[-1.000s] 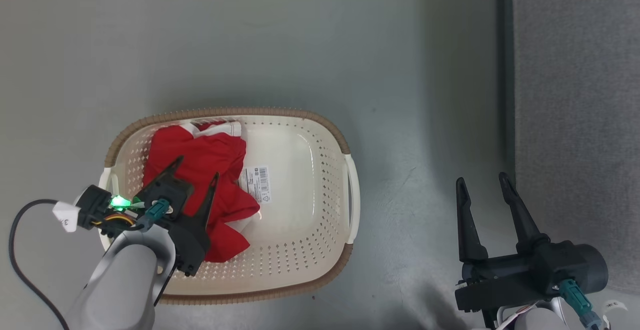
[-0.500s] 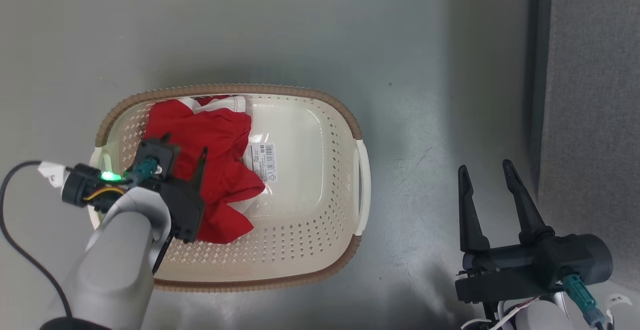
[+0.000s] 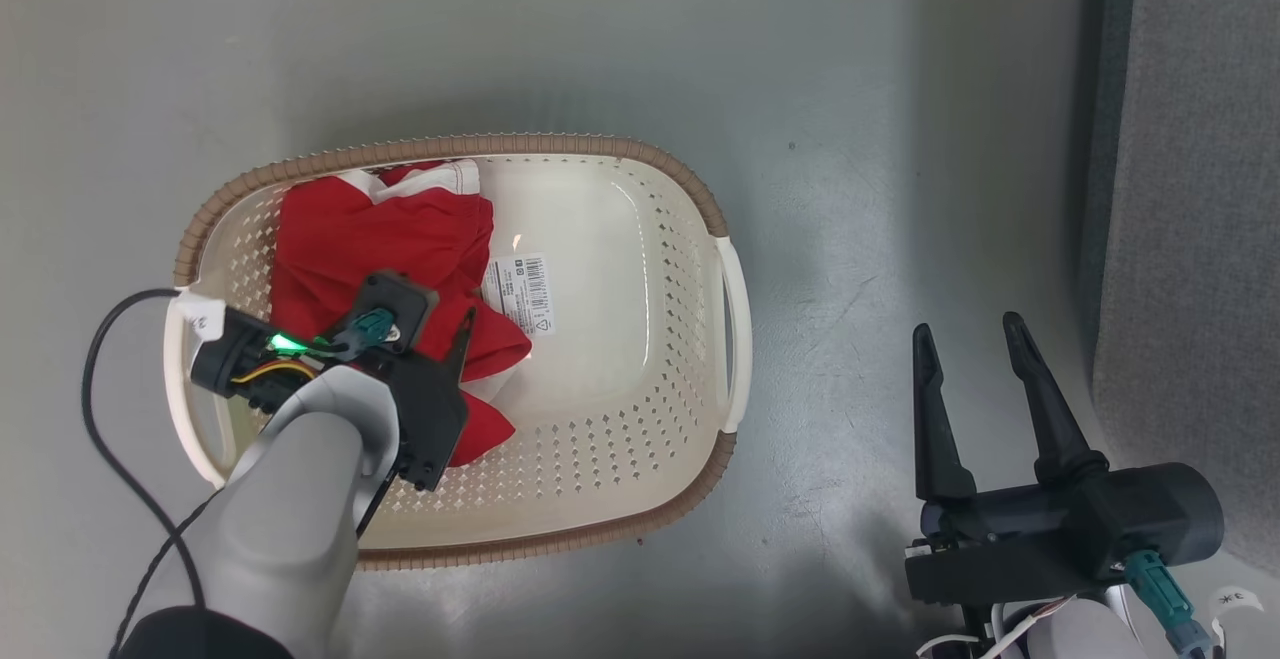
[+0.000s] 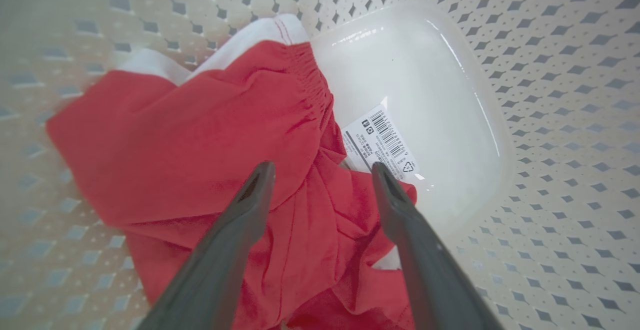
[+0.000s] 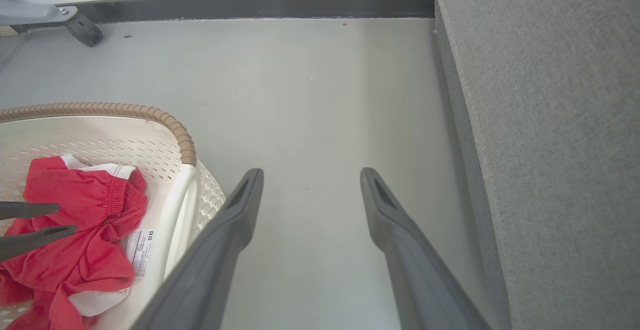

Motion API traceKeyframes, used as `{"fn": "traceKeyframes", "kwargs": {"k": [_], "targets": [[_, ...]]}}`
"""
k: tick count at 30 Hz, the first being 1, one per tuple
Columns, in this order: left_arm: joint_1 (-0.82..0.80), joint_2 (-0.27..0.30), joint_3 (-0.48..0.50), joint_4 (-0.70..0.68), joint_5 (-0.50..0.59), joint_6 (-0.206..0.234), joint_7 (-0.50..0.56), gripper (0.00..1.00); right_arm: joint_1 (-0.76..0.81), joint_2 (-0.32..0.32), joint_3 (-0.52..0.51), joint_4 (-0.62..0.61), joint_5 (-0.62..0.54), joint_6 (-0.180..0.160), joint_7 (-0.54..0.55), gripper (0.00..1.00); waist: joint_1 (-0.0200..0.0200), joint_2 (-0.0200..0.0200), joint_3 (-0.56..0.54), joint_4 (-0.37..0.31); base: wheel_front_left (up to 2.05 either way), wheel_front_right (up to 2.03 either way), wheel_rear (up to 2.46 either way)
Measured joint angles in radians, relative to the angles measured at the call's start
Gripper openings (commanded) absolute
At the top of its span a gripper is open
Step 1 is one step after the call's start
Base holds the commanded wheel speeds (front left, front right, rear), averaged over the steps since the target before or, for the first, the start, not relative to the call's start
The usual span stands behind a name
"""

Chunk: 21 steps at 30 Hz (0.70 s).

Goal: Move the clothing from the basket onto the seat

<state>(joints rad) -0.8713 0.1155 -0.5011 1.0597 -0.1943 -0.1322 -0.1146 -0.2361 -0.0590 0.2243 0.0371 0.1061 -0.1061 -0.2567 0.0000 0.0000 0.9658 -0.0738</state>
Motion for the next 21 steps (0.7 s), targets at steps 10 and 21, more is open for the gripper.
{"fn": "traceKeyframes", "kwargs": {"k": [10,21], "targets": [[-0.049,-0.038,-0.072,0.058,0.005,0.0,0.04,1.0,0.016,0.002,0.015,-0.016,0.001,-0.001,0.0,1.0,0.0,0.0,0.007,-0.015,0.0,0.0,0.0],[-0.106,-0.042,-0.086,0.162,0.027,0.015,0.125,1.0,0.052,0.004,0.052,-0.067,0.017,-0.009,0.0,1.0,0.0,0.0,0.024,-0.035,0.0,0.0,0.0]]}}
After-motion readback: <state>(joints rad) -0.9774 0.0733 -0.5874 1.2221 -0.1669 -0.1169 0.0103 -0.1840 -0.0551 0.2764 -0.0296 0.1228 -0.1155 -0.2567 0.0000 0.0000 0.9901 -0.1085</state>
